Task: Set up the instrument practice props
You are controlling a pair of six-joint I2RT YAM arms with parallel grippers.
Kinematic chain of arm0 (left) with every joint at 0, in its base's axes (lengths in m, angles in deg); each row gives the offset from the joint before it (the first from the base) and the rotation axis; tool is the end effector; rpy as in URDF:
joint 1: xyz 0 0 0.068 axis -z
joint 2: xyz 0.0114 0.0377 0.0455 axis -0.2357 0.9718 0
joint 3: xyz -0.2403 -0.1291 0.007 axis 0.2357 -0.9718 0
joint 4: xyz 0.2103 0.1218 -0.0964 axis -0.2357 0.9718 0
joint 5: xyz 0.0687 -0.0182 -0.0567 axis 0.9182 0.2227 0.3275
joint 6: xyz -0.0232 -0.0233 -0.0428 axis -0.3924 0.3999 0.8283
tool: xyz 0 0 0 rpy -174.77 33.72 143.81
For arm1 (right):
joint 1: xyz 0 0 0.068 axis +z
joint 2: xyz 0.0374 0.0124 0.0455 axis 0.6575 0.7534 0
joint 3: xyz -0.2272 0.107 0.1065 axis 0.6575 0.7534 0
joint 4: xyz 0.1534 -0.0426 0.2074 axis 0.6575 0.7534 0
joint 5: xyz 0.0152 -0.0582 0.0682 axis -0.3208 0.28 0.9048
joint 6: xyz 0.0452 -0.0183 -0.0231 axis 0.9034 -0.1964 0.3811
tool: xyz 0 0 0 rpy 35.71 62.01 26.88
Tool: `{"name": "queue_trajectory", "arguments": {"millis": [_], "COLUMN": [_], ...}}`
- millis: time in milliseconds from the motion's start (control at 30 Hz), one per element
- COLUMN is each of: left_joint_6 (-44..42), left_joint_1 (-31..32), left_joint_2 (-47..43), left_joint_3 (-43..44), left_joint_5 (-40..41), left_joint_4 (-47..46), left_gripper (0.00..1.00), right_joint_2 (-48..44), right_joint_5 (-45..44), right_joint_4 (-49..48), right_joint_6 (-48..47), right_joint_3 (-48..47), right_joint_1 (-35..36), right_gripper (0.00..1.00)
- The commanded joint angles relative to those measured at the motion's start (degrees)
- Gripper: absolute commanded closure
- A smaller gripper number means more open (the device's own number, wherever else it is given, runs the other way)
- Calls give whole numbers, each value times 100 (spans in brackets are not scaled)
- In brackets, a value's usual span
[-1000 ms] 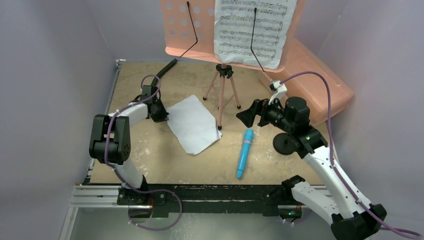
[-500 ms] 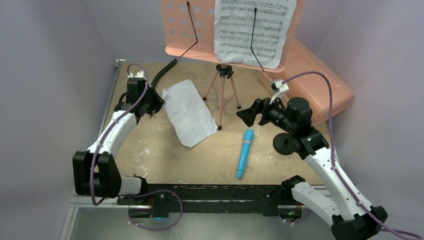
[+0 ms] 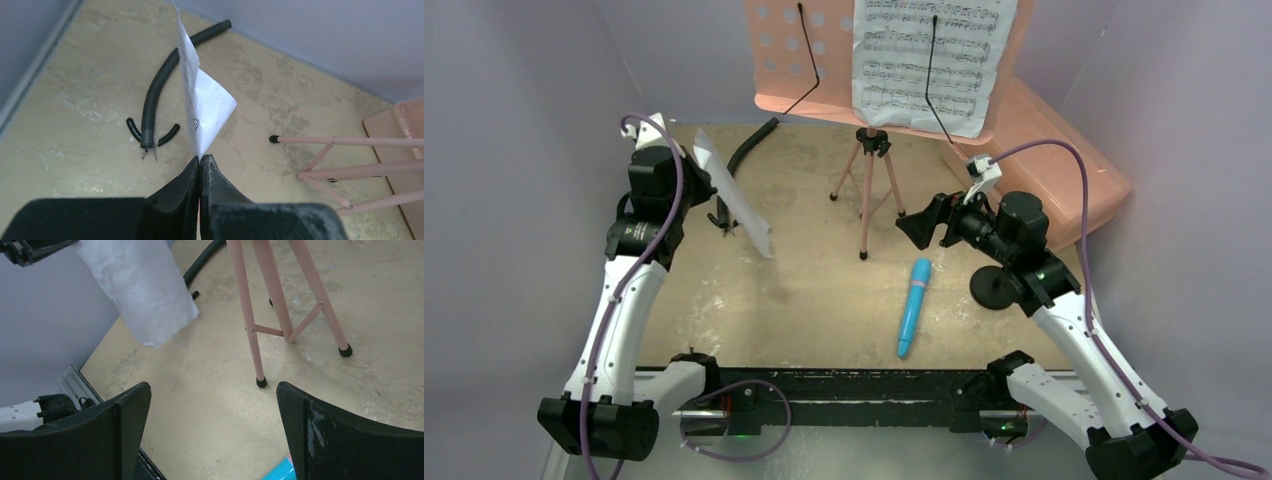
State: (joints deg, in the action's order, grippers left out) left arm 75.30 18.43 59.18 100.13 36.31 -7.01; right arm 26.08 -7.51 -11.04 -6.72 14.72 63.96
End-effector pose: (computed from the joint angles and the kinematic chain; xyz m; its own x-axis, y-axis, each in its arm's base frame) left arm 0.2303 -0.0146 0.3811 -0.3218 -0.4528 -0.8315 -0.2201 0.8899 -0.3994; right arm 0.1811 0.0890 0.3700 -0.3212 0.2552 -0.9120 -0.5879 0.7012 0.4033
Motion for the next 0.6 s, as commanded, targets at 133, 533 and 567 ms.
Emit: {"name": "queue_trajectory", "arguments": {"millis": [133,533,567], "left_joint_6": [-1294,-553,-421], "left_joint_1": [-4,732,832], "left_joint_2": [-5,130,154], "left_joint_3": [1080,167,56], "left_joint_5": [-188,-1563,-1602], "left_joint_4": [997,558,431], "left_gripper": [100,100,100], "right_joint_2": [-61,135,188], "right_joint_5": [105,152,184], "right_joint_4": [-396,-190,-139], "right_joint_6": [212,661,694], "right_joint_3": [-64,-47,-80], "right_joint_1": [9,10,9], "right_gripper": [2,2,2]}}
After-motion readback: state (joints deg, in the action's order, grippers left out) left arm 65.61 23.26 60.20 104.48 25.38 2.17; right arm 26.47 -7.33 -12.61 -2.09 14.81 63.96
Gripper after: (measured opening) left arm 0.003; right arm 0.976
